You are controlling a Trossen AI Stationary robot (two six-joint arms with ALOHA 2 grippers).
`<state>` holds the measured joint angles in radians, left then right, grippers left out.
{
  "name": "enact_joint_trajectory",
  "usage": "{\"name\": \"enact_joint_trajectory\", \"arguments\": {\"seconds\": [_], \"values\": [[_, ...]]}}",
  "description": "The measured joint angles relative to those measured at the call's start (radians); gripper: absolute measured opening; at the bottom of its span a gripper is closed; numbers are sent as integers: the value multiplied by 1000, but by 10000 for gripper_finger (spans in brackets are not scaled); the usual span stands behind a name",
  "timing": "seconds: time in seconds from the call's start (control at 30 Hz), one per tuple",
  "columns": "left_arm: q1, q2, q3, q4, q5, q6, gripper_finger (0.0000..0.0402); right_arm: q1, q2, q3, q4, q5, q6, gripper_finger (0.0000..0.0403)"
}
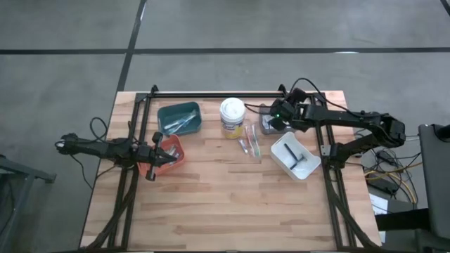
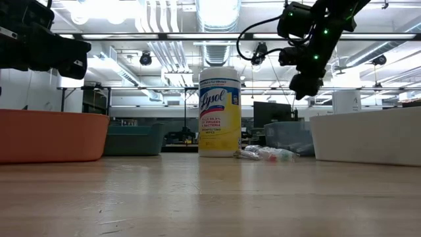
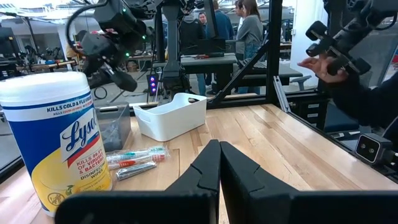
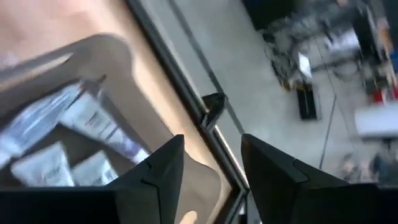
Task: Pick & Place Travel size toiletries
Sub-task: Put the orange toothbrush into the blue bin
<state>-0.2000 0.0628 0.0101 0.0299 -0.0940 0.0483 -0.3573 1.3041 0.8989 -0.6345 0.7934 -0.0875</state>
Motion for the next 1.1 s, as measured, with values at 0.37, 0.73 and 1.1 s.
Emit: {"name": "enact_joint_trajectory", "arguments": {"seconds": [0.37,0.73,1.1], "values": [[0,0,0,0,0,0,7,1,-1,2,32,-405,-258,137],[0,0,0,0,0,0,7,5,0,2,165,-744,-217,137],[0,0,0,0,0,0,7,77,45,2,176,-749,125,137]]}}
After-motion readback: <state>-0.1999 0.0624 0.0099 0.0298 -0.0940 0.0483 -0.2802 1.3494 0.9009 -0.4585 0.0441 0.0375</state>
